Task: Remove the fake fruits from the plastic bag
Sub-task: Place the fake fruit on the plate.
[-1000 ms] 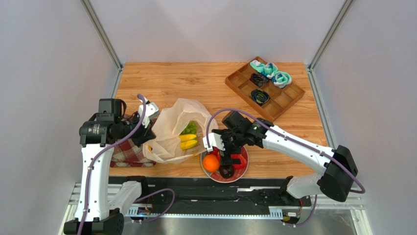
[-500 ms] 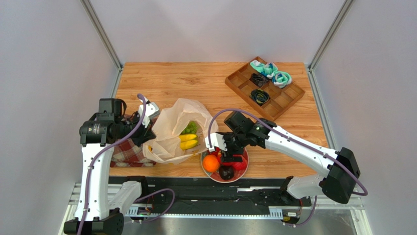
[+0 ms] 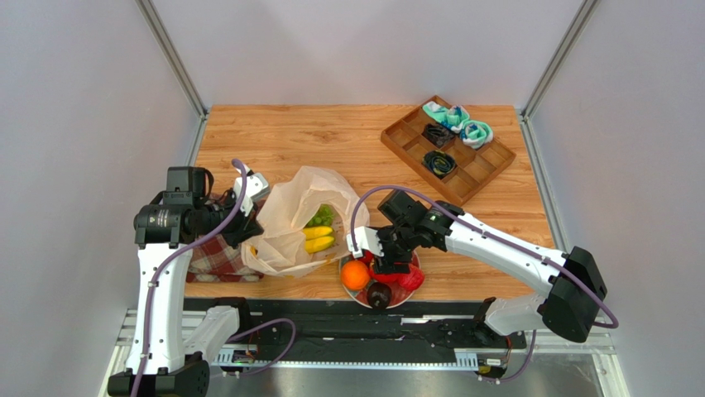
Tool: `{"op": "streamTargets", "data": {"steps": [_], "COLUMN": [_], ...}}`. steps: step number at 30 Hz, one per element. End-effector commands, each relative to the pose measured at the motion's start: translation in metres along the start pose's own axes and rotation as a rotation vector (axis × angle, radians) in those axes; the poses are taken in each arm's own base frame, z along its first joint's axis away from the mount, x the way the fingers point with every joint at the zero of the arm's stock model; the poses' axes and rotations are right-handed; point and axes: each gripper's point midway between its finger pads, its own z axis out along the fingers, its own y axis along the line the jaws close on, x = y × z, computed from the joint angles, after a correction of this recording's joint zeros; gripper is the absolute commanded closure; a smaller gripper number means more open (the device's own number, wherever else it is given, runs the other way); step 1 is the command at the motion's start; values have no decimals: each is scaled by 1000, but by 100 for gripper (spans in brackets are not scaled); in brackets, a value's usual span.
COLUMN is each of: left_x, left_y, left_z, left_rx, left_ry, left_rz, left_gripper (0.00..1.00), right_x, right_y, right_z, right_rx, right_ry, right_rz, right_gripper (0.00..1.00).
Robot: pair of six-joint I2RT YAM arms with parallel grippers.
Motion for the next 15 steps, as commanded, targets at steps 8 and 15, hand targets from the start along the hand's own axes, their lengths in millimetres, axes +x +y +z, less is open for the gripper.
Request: {"op": "streamTargets", "data": {"steps": [8, 15], "left_x": [3, 3], "left_y": [-13, -13], "left_z": [-3, -4], "left_rx": [39, 37], "left_ry": [13, 13], "left_rz": [-30, -31], "left_gripper": [100, 100], "right_x": [4, -3], "right_y": [-9, -10], "right_z": [6, 1], "right_rx": [37, 41], "right_ry": [4, -8], "right_rz": [4, 18], "right_gripper": [34, 30]}}
